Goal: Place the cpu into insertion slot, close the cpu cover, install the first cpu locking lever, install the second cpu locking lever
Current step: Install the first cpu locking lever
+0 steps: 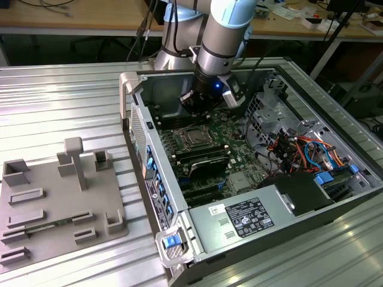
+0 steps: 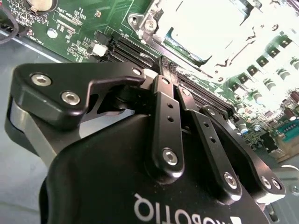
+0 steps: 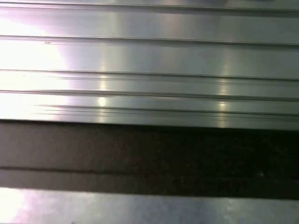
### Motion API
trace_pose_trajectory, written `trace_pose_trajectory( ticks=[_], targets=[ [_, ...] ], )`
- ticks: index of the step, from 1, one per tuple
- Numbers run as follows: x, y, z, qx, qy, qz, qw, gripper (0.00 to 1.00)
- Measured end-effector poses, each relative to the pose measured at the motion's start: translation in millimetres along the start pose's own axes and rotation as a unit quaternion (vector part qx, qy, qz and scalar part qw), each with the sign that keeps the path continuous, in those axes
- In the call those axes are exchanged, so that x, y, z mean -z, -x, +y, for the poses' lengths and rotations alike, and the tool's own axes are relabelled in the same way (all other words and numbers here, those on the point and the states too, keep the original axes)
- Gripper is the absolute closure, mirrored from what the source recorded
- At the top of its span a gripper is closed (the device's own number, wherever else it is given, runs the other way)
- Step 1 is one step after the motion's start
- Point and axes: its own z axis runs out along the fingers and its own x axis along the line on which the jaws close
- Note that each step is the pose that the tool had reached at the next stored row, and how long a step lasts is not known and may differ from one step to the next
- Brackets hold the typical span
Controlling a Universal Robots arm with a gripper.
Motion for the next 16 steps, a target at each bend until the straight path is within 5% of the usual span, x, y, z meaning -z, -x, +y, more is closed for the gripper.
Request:
trace_pose_trajectory(
  ticks=[16],
  targets=[
    [-9.1,5.5,0.1,0.000,-0.0001,0.0000,1.00000,0.89]
  ],
)
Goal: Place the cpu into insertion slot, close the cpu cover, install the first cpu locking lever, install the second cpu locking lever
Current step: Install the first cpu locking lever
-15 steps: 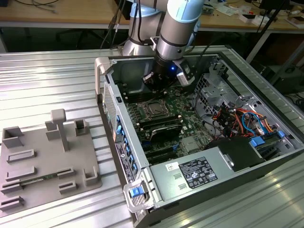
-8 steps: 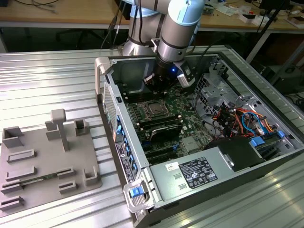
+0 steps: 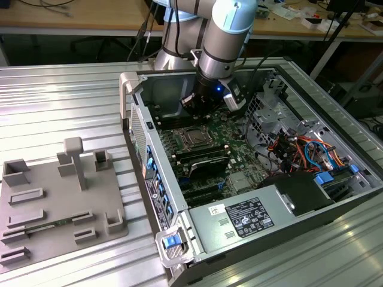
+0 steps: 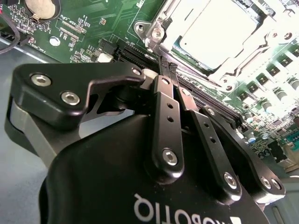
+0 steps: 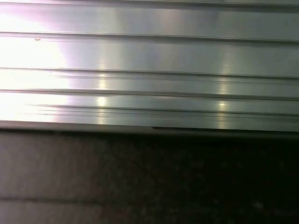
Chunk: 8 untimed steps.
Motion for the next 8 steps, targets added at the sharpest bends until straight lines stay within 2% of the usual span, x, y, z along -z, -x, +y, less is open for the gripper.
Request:
trace_pose_trajectory(
  ticks=[8],
  targets=[
    [-0.7,0.0,0.0,0.000,0.0001,0.0000,1.00000,0.89]
  ],
)
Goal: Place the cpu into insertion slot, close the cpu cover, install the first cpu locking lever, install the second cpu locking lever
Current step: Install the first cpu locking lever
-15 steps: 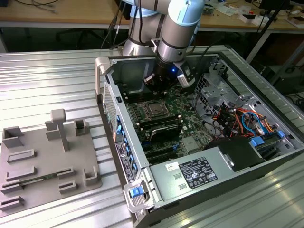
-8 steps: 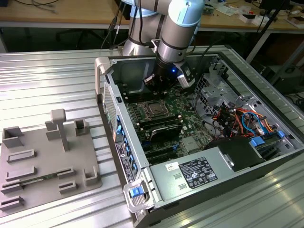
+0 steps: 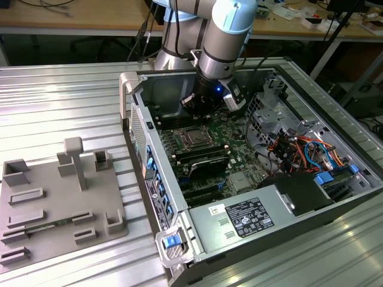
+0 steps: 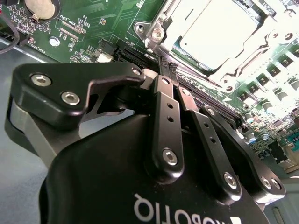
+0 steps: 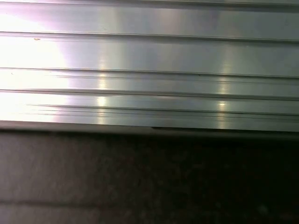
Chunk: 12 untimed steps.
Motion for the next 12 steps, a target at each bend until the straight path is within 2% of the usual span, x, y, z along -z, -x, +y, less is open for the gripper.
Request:
trace_pose_trajectory(
  ticks=[12],
  targets=[
    [0.0,-0.1,-2.5,0.000,0.0000,-0.0001,1.00000,0.89]
  ],
)
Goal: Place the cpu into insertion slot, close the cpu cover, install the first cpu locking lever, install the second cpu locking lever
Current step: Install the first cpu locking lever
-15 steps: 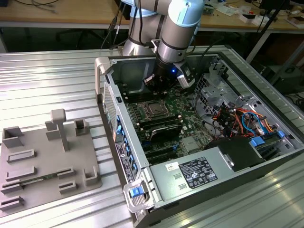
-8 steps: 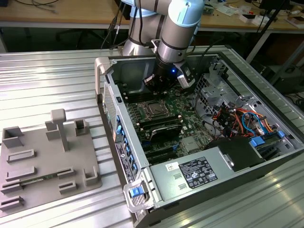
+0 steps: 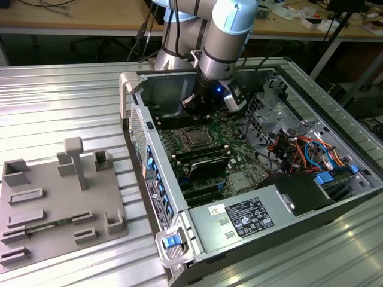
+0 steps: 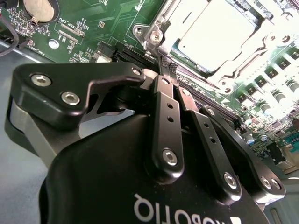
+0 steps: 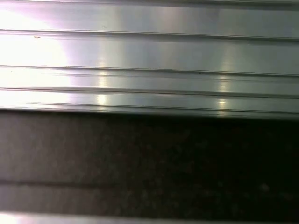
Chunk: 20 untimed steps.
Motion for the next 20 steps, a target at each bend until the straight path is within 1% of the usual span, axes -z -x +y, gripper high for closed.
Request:
trace_pose_trajectory(
  ticks=[11,16,17,20],
  targets=[
    [-0.9,-0.1,-1.7,0.000,-0.0003,0.0002,1.00000,0.89],
    [-3.5,-0.2,-2.0,0.000,-0.0004,0.0002,1.00000,0.89],
    [-4.8,0.0,-1.6,0.000,0.0010,-0.0003,1.00000,0.89],
    [-5.4,-0.1,-1.9,0.000,-0.0001,0.0001,1.00000,0.89]
  ],
)
